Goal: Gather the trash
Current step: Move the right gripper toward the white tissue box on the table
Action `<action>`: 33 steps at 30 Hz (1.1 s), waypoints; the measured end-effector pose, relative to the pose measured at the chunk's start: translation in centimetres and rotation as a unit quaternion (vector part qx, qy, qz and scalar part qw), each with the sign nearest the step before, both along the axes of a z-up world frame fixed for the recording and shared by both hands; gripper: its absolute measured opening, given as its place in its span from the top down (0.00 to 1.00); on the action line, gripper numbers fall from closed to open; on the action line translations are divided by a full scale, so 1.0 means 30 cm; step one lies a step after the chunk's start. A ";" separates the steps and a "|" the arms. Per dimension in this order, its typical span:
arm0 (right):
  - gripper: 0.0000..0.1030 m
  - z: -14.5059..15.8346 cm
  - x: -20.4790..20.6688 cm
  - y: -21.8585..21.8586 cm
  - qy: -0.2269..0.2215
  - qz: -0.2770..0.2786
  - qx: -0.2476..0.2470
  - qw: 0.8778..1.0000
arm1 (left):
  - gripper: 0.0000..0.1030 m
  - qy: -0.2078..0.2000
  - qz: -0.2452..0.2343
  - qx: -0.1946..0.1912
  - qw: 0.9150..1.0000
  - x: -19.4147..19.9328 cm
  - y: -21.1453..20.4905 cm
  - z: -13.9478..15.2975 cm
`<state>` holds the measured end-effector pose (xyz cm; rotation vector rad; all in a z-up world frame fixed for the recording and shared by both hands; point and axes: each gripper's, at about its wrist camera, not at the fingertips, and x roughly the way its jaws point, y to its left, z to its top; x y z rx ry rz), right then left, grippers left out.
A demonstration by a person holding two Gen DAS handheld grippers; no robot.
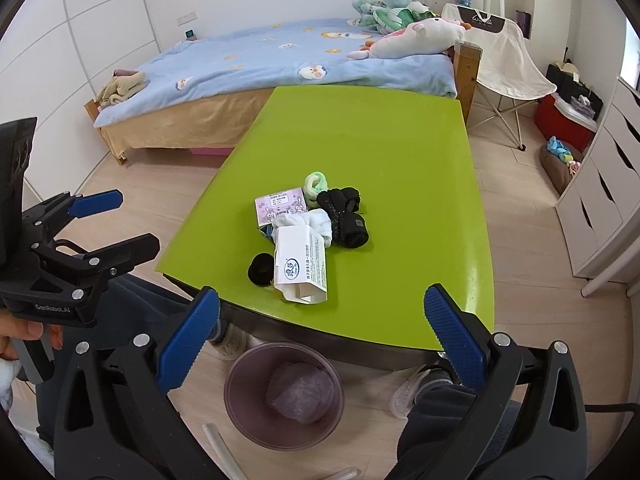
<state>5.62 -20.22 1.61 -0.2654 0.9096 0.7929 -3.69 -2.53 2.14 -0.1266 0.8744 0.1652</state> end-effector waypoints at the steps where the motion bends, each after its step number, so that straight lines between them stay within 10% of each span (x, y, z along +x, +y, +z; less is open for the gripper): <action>1: 0.03 -0.003 -0.001 0.005 -0.002 0.001 -0.005 1.000 | 0.05 0.001 0.000 0.001 1.000 0.001 -0.004 -0.004; 33: 0.03 -0.198 0.167 0.262 0.069 0.035 -0.107 0.991 | 0.05 0.008 0.014 -0.018 1.000 -0.041 0.008 -0.050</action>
